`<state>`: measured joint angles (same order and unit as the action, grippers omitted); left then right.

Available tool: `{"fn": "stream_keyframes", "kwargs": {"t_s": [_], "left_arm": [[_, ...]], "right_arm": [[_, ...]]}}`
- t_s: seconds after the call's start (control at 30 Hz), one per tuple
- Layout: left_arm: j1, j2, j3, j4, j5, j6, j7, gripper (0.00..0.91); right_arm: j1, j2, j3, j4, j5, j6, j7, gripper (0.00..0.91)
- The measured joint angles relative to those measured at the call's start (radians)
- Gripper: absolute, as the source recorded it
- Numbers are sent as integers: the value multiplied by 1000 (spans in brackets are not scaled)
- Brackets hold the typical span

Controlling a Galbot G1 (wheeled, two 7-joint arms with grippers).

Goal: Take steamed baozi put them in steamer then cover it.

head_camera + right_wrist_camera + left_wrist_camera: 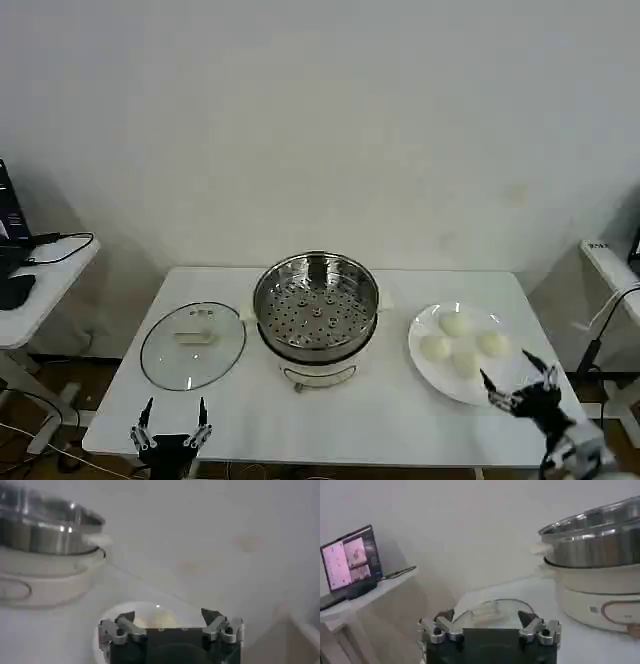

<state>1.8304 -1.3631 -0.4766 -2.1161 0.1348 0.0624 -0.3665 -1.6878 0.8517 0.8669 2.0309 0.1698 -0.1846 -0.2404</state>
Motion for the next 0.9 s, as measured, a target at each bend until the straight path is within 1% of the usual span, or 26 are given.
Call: {"fn": "stream_keyframes", "kwargs": {"t_s": [0.1,0.2,0.3,0.43,0.57,0.7,0.9], "left_arm": [[1,-5,4,3,9,-2,1,907],[0,-10,4,3,14,-3,0,907],[0,-14,-1,3,19,-3,-1,907],[3,-20,-8,3,22,-6,-4,907],[5,-27,-13,7,25,-10,-7,907],[2,-32,-21,8,27,-10,-7,907],[-4,-36,-31,15,27,-11,-7,907]], "right_arm": [[82,-93,-7,-51,-77,-20,-98,907],[196,-180,-60,-117,-149,-22,-198,907],[347,-256,-159,-192,-215,-2,-291,907],[587,-323,-349,-307,-297,42,-405,907],[817,-358,-552,-413,-346,82,-504,907],[1031,-369,-761,-516,-375,120,-593,907],[1292,-350,-1022,-658,-382,154,-691,907]]}}
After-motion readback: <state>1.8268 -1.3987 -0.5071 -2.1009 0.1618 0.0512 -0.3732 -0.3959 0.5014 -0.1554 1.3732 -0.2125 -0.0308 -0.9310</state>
